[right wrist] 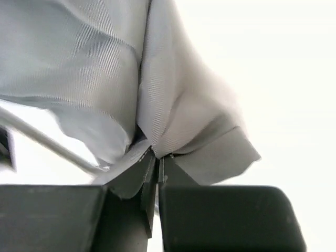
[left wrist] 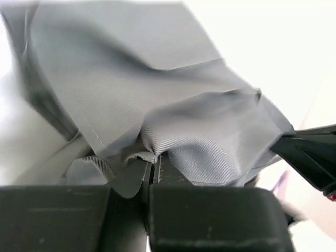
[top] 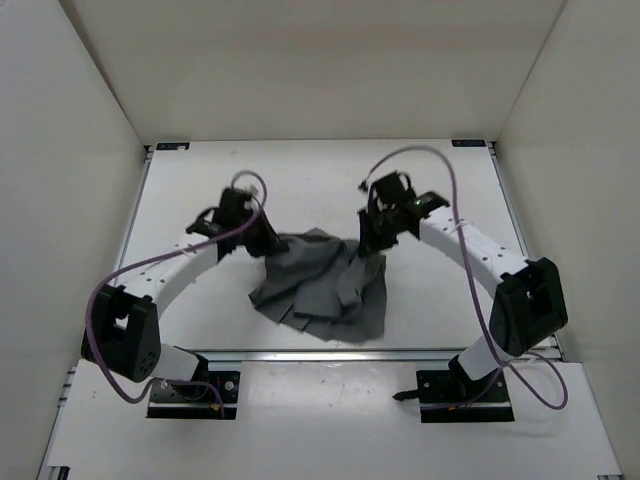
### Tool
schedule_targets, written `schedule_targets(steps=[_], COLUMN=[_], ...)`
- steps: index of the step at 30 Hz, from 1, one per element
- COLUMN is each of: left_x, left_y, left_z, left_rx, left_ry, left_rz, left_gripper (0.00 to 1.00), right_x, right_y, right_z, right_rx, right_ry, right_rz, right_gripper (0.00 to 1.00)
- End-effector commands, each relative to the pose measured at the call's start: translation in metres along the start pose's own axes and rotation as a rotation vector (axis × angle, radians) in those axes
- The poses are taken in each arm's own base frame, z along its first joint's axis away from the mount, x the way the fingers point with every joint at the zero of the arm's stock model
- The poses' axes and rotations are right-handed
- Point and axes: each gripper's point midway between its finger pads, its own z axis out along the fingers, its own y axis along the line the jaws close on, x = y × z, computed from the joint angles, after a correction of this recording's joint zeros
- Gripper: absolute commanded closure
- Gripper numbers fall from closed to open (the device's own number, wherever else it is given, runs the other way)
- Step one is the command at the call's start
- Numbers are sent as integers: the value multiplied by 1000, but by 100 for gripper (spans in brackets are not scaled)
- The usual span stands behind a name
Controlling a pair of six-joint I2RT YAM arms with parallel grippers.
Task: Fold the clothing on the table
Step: Flatten the skirt out
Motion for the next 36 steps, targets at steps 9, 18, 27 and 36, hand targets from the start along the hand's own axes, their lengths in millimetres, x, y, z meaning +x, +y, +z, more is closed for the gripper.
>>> schedule_targets(steps=[9,18,27,36], left_x=[-132,-120,-212,-235], left_y=[-67,69,3,0], left_z=[-111,-89,-144,-127], left_rx=[170,-123,-31,-80], left_ry=[-314,-327,-584,-512], left_rz=[60,-49,-11,-32], left_gripper=[100,98,100,100], right_x=[-142,-1,-31,-14], right_y=[-6,-72,-73,-55], right_z=[-177,-104,-150,-110], right_rx=[80,90,142,43], right_ry=[-509,-266,-489,-359], right_rz=[-72,106,82,89], right_gripper=[100,99,100,100])
